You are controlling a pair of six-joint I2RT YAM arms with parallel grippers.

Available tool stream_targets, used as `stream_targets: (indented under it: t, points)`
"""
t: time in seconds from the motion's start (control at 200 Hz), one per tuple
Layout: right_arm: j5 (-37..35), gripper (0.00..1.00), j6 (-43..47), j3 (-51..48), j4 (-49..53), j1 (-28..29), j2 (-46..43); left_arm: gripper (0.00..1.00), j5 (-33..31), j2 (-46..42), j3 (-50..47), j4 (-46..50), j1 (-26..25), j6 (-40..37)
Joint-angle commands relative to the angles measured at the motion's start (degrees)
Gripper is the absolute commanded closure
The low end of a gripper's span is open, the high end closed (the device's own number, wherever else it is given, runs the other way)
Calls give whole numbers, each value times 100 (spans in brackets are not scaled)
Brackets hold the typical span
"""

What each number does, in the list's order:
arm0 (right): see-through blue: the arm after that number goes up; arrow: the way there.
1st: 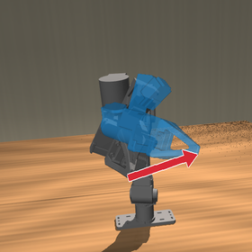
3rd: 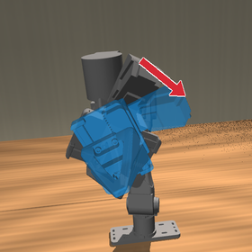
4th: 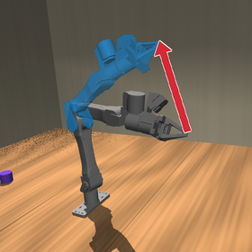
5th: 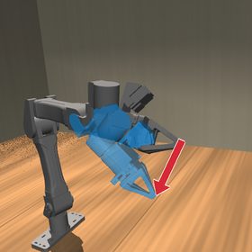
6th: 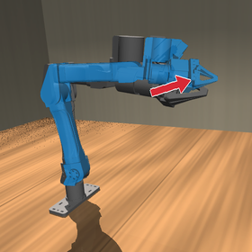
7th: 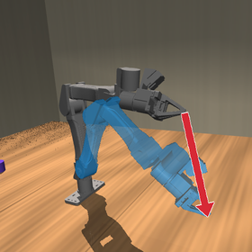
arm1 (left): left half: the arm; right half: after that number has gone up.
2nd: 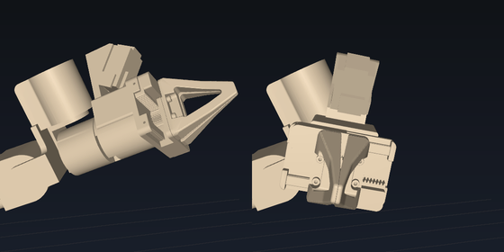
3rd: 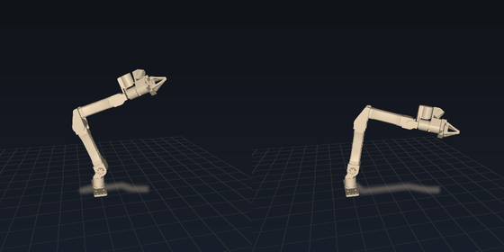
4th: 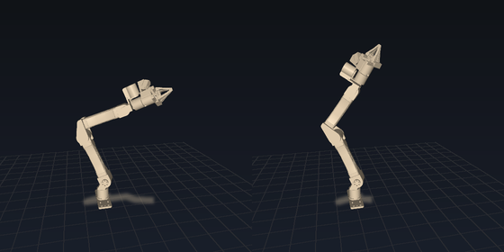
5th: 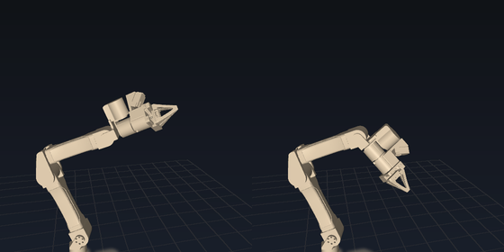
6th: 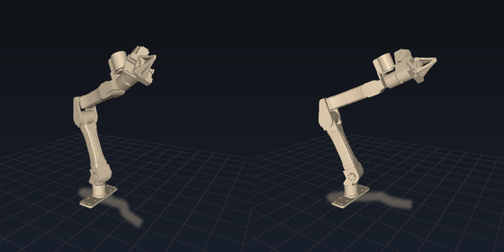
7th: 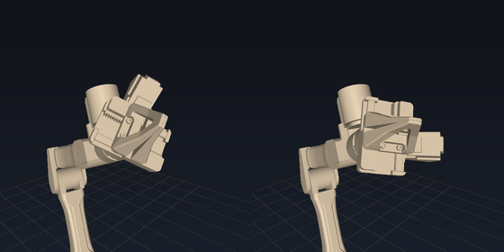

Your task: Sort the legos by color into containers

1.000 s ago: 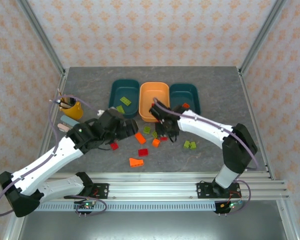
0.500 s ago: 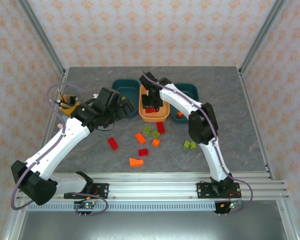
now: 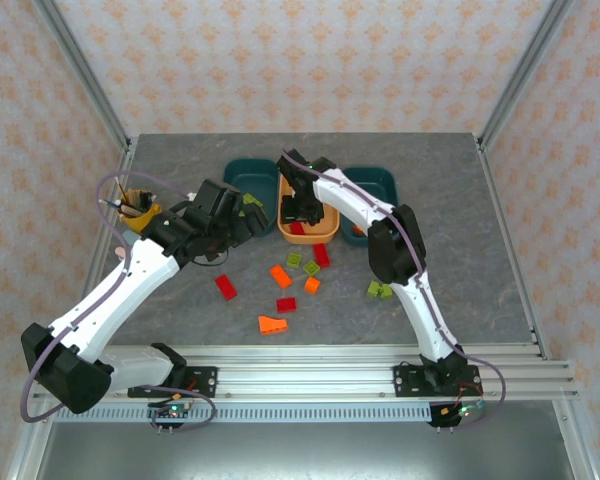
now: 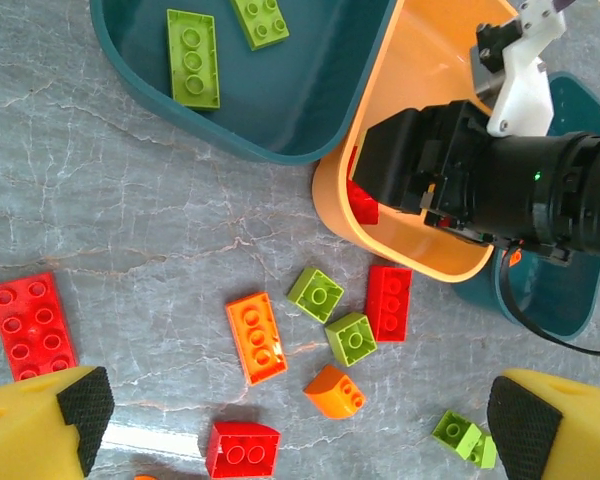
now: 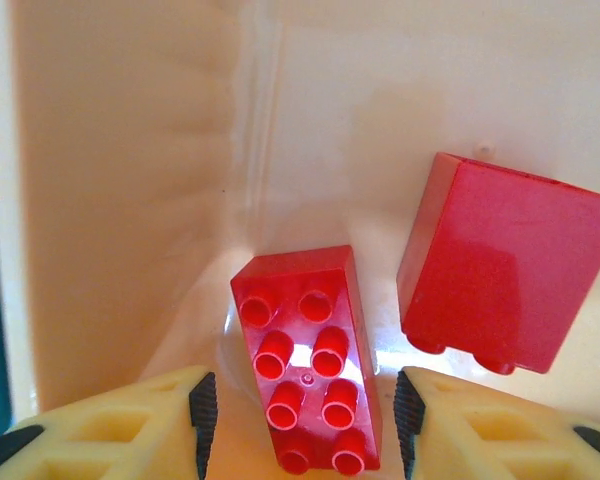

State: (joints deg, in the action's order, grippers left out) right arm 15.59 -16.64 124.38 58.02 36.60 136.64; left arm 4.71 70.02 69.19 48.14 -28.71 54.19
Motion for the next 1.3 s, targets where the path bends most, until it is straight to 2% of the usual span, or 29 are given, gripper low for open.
stream_targets:
  t: [0.0, 0.115, 0.21, 0.32, 0.43, 0.555, 0.666, 0.741, 0.816, 1.006, 1.296]
  points:
    - [-302, 48, 15, 154, 332, 14, -637, 2, 104, -88, -116, 43, 12, 113]
    - [-550, 51, -26, -318, 192, 14, -1425, 4, 215, -12, -239, 25, -54, 227]
    - [-608, 52, -81, -1334, -258, 14, -2446, 6, 352, 206, -280, -184, -214, 156]
    - [-328, 52, -228, -2953, -1079, 23, -3811, 8, 164, 843, 31, -146, -529, -575]
    - [-45, 52, -440, -4467, -1609, 49, -5101, 15, 126, 1633, 349, -108, -691, -1343]
    - [122, 52, -766, -5846, -1794, 91, -6444, 20, 13, 2410, 687, -83, -732, -1731]
    - [147, 52, -1029, -6558, -1753, 102, -7186, 22, -35, 2911, 943, -231, -781, -1828]
    - [128, 52, -1177, -6879, -1693, 111, -7520, 24, -67, 3223, 1104, -330, -837, -1922]
    - [70, 52, -1301, -7071, -1668, 113, -7718, 30, 3, 3531, 1260, -426, -884, -2063]
    - [-87, 52, -1398, -7096, -1628, 119, -7837, 39, 1, 4118, 1540, -419, -917, -2326]
    - [-153, 51, -1390, -7006, -1626, 119, -7723, 43, -5, 4422, 1510, -520, -935, -2476]
